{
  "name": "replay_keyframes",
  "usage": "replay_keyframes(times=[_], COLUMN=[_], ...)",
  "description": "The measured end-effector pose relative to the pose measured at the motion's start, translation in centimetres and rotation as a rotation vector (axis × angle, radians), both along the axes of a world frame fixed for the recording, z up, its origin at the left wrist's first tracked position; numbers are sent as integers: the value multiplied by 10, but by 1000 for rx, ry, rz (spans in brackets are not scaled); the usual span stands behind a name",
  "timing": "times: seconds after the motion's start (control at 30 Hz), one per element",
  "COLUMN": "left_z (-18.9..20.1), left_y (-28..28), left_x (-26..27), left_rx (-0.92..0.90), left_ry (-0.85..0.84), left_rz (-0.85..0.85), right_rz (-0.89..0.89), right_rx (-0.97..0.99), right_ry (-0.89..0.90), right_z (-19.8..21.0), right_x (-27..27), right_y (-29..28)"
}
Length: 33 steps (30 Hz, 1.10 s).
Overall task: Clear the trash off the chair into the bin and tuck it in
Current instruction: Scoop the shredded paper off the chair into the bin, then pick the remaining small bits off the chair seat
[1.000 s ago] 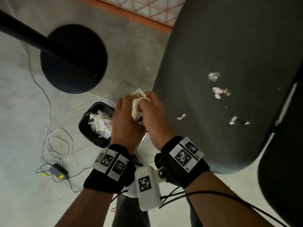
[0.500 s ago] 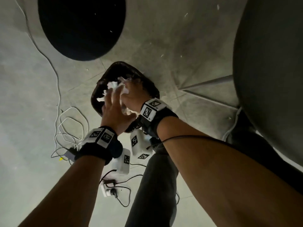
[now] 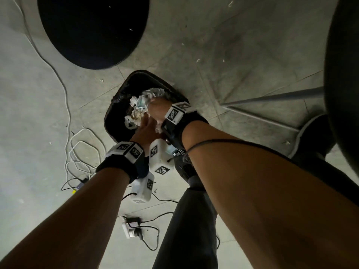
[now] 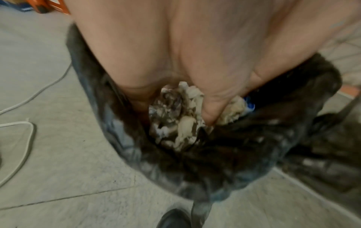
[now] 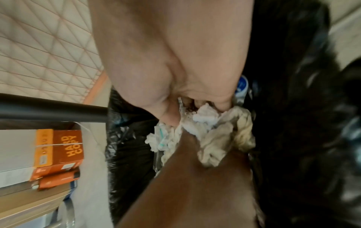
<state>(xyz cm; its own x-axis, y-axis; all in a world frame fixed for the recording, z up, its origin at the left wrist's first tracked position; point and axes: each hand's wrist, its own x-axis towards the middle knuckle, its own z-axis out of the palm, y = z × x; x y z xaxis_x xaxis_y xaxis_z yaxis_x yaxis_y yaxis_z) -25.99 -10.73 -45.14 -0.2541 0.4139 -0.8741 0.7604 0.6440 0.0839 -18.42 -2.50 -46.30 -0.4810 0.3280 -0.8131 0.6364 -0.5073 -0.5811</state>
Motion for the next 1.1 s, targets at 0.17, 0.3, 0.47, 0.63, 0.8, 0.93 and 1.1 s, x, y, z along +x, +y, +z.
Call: replay_keyframes(times=[0.17, 0.3, 0.47, 0.63, 0.8, 0.93, 1.1], left_z=[51, 109, 199, 260, 272, 266, 271], left_y=[-2, -8, 18, 69, 115, 137, 147], left_x=[-4, 3, 61, 155, 273, 325, 347], left_rx=[175, 345, 584, 636, 583, 491, 425], left_ry=[10, 33, -39, -266, -335, -110, 28], left_rz=[-26, 19, 229, 220, -17, -159, -332], right_rz=[-31, -100, -316, -676, -1006, -1116, -1181], right_rx=[48, 74, 0, 1, 216, 65, -131], right_ry=[81, 130, 190, 244, -26, -153, -130], right_z=[42, 98, 189, 266, 301, 300, 291], right_x=[25, 59, 140, 236, 372, 441, 467], right_y=[4, 8, 11, 21, 48, 53, 37])
